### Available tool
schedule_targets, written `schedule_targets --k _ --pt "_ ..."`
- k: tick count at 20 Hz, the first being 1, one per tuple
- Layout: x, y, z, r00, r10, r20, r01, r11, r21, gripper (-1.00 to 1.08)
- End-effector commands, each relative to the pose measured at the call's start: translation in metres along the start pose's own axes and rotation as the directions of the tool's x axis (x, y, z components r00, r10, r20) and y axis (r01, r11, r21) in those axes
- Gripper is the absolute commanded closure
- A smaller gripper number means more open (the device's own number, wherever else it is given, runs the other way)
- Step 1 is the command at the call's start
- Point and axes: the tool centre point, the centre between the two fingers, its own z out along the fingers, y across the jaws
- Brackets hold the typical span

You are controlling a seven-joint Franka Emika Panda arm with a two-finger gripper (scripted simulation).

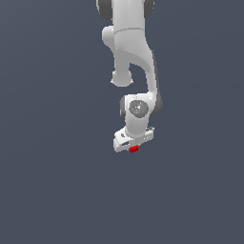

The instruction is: Pick up the red cube and move it to a goal position.

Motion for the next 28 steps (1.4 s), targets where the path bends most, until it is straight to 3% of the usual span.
schedule_targets --k 1,8,14,28 --pt "0.0 -0.001 0.0 1.0 -0.001 0.0 0.001 1.0 0.0 1.08" --pt "0.0 0.002 -0.007 1.0 0.0 0.0 0.0 1.0 0.0 1.08" --pt "-0.001 0.009 -0.037 1.0 0.0 0.0 0.0 1.0 0.0 1.08" --pt "-0.004 0.041 -0.181 1.0 -0.002 0.0 0.002 1.0 0.0 1.08"
